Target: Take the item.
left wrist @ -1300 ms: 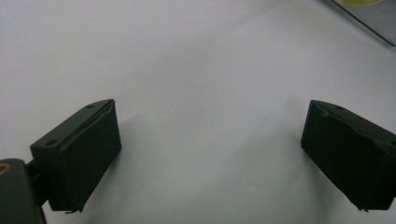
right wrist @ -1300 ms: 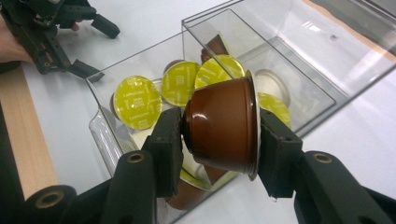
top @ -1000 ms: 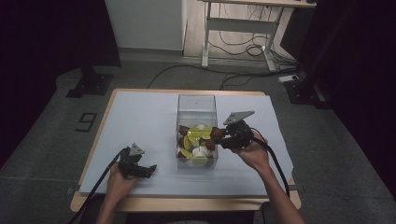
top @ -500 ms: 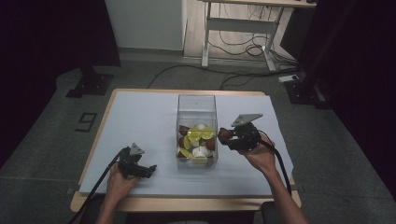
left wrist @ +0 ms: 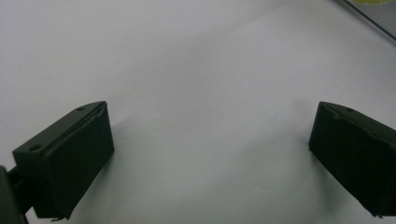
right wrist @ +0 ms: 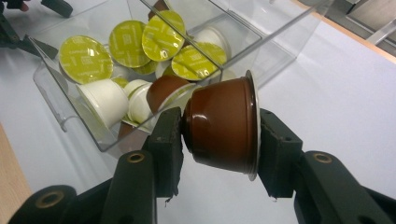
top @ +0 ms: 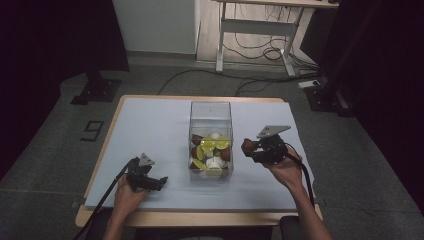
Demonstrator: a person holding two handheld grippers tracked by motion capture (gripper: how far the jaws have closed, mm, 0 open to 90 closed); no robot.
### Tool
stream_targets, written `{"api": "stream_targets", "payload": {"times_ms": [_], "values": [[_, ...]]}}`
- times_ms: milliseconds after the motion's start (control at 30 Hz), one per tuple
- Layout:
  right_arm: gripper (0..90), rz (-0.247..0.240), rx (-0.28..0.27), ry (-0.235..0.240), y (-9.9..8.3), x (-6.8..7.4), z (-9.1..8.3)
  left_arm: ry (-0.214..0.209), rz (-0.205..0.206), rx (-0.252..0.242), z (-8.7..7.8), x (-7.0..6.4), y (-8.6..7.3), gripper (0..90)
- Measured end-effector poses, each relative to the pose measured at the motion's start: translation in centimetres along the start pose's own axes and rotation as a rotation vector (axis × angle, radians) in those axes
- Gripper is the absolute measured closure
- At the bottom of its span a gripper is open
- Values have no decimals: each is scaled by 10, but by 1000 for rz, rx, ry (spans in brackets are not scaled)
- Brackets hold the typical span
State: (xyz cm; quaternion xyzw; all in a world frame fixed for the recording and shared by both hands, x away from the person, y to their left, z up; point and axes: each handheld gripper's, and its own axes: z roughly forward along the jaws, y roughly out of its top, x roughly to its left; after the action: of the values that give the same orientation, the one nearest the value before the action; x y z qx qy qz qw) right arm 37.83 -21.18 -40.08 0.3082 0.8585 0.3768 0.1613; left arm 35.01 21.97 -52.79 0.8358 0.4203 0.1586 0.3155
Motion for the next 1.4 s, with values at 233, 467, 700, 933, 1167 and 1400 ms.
{"api": "stream_targets", "payload": {"times_ms": [233,467,700,933,1167,1400], "values": [[552,31,2,-15,-14,-5,0,1,-1,0,0,0,0,0],[552,48,5,-27,-23,-9,1,0,0,1,0,0,0,0],[551,63,12,-42,-37,-15,7,0,-1,0,0,0,0,0],[552,90,26,-58,-51,-20,15,0,0,0,0,0,0,0],[552,106,42,-75,-63,-24,23,1,-1,0,0,0,0,0],[551,123,63,-86,-77,-27,34,1,-1,0,0,0,0,0]]}}
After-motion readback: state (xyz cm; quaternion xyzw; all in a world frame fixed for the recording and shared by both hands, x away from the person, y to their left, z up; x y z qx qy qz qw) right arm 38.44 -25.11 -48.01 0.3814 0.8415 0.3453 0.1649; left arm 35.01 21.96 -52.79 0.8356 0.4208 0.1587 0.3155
